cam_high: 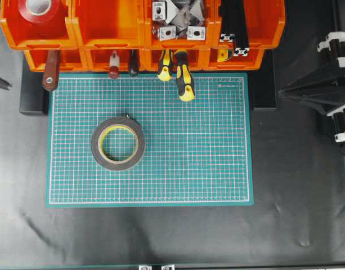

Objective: Pick foam from container rack with left arm.

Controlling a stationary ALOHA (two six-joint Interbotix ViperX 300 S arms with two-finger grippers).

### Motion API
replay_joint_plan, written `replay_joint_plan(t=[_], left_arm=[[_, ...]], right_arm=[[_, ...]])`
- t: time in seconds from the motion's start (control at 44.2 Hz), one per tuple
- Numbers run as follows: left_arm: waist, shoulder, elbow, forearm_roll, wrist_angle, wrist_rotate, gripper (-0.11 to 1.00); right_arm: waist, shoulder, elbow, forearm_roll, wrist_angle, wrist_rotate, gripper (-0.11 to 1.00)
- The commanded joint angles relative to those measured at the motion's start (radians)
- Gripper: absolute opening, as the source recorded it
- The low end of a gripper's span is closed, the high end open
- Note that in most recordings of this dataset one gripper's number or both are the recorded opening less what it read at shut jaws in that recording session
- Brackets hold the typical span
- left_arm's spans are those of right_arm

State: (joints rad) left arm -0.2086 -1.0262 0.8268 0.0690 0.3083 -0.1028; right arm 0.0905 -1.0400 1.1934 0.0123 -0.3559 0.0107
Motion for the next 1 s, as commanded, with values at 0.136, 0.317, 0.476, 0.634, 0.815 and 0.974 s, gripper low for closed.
replay_joint_plan(t=[0.136, 0.317, 0.476, 0.634, 0.815, 0.974], left_arm=[[0.008, -0.006, 0.021, 0.003, -0.037, 0.002, 0.79], [0.032, -0.011, 0.034, 0.003, -0.049, -0.011, 0.79], [0.032, -0.011, 0.061, 0.002, -0.091, -0.011, 0.79], [0.032, -0.012, 0.078, 0.003, -0.158, 0.006, 0.79], [0.032, -0.020, 0.098, 0.002, -0.173, -0.009, 0.79], [0.032, -0.032, 0.117, 0.002, -0.173, -0.015, 0.79]], right_arm=[[0.002, 0.006, -0.026, 0.003, 0.002, 0.002, 0.00], [0.002, 0.012, -0.025, 0.002, 0.002, 0.002, 0.00], [0.003, 0.012, -0.025, 0.003, -0.002, 0.000, 0.00], [0.002, 0.000, -0.028, 0.002, 0.003, 0.000, 0.00], [0.003, -0.005, -0.026, 0.002, 0.003, 0.000, 0.00], [0.002, -0.005, -0.025, 0.002, 0.003, 0.002, 0.00]])
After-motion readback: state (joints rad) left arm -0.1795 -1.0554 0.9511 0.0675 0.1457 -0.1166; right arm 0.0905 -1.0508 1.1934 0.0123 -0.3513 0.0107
